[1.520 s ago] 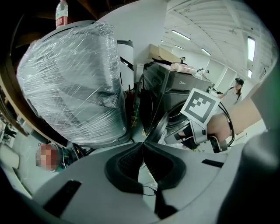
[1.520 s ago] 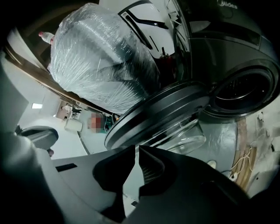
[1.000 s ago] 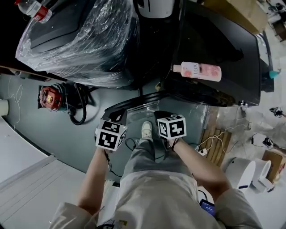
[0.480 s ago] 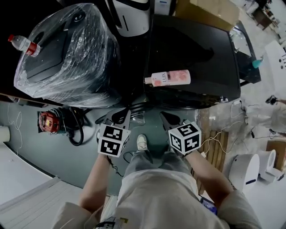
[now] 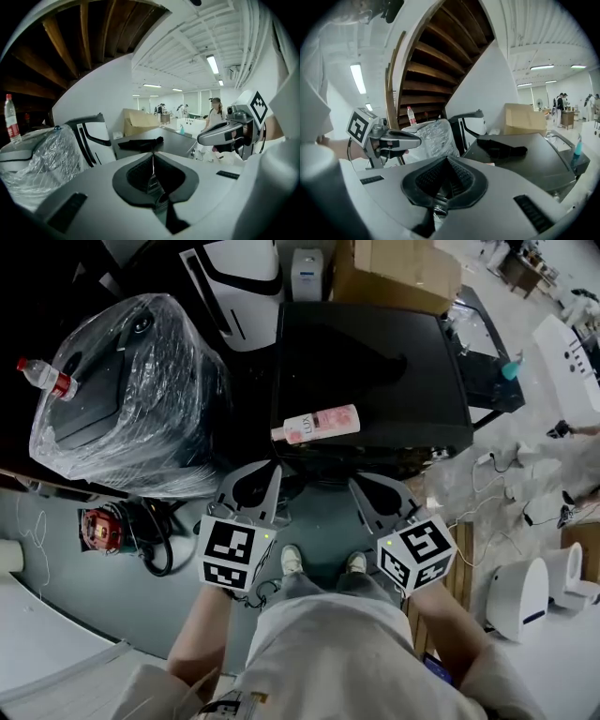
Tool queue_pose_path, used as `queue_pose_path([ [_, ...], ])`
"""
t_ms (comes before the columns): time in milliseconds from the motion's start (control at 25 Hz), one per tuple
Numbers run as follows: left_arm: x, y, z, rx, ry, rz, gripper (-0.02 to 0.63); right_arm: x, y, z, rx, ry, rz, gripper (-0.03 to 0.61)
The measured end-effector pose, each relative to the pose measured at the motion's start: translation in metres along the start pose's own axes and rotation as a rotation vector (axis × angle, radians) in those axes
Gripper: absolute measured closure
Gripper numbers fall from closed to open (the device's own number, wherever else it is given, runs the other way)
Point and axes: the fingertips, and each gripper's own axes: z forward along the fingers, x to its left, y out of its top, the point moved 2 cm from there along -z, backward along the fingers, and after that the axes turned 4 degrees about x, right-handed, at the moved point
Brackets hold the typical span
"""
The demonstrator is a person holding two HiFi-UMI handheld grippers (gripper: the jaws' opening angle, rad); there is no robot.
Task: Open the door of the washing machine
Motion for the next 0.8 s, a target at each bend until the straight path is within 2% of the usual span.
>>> queue_pose_path([
  [240,-0.017,0.046,-0.018,-0.122,-0.006,0.029,0.592,-0.005,0.041,-0.048,-0.134,-0.025,-0.048,0.551],
  [640,-0.031,0.102,-0.050,-0.285,0.026,0.088,0.592,-0.012,0.091,-0.114,-0.290,-0.083,-0.085,0.552],
  [800,-0.044,0.124,-0.058,-0.333,0.021,0.057,0.592,-0.012,0.106,-0.131,-0.331,-0.105,-0.121,0.552],
])
